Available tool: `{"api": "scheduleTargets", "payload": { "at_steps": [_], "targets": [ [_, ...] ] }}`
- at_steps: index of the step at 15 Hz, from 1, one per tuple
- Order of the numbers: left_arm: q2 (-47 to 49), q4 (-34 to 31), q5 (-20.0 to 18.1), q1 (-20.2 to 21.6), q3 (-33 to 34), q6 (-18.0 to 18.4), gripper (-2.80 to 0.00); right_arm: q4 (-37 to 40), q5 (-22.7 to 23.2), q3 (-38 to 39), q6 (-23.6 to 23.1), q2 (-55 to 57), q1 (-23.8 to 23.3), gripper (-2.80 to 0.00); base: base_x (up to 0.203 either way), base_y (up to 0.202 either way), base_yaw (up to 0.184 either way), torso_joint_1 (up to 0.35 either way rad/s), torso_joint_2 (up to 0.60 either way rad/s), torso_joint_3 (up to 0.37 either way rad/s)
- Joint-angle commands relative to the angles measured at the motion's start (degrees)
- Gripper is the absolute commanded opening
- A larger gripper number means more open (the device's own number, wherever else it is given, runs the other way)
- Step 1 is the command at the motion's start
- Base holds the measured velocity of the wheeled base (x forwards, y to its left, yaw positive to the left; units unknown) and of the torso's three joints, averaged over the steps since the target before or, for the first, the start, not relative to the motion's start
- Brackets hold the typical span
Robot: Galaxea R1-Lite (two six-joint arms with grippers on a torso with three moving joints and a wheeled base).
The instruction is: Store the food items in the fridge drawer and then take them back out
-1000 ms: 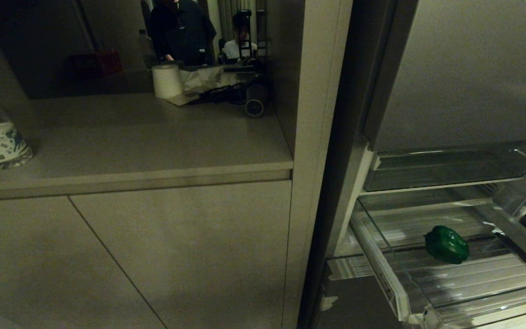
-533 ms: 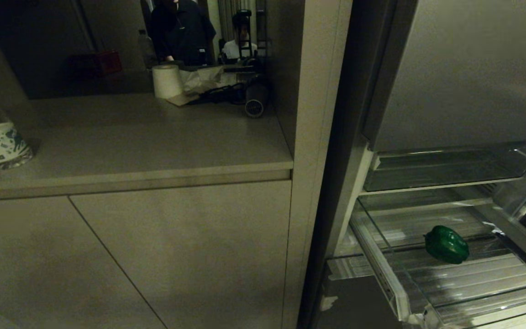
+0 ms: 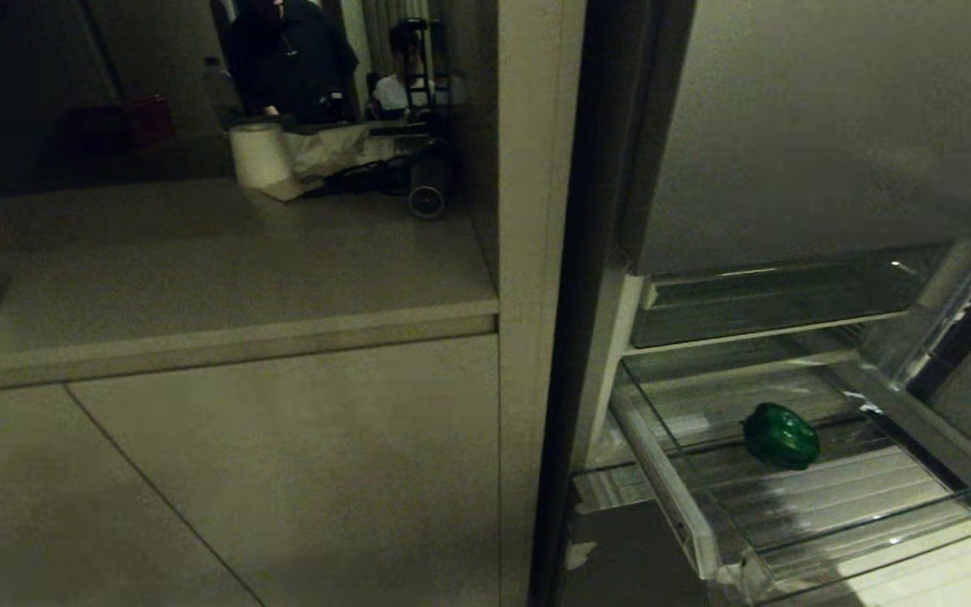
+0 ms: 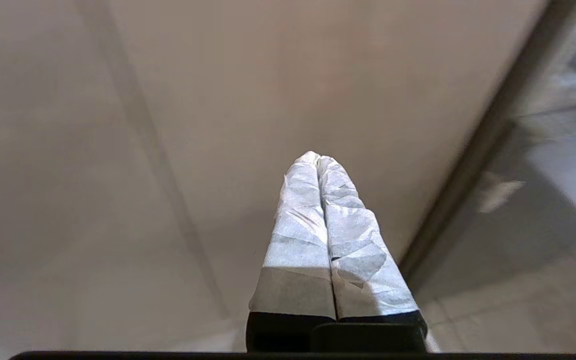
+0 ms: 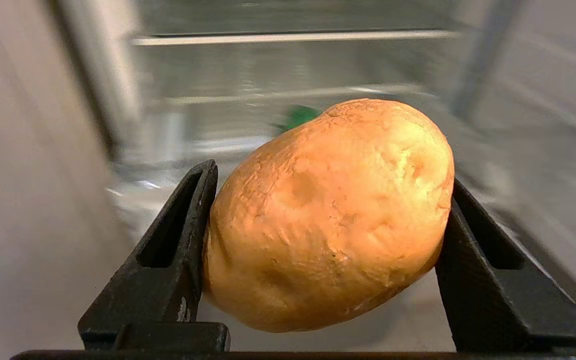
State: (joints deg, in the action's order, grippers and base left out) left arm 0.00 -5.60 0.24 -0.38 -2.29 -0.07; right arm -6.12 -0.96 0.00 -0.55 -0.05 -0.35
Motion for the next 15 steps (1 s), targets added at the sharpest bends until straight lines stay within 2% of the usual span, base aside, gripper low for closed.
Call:
{"api": "scheduleTargets", "payload": {
  "at_steps": [1,15],
  "targets": [
    [0.0,0.0,0.0,0.0,0.0,0.0,-2.8,-0.1,0.0,1.8,0.0,-0.1,0.0,-2.8,0.006,0.006,-0.172,0.007,0.0,0.002],
    [0.0,0.0,0.0,0.0,0.0,0.0,-2.8,0.1,-0.1,1.8,0.7,0.0,0.0,-2.8,0.002,0.008,-0.177,0.001,0.0,0.003]
  ]
}}
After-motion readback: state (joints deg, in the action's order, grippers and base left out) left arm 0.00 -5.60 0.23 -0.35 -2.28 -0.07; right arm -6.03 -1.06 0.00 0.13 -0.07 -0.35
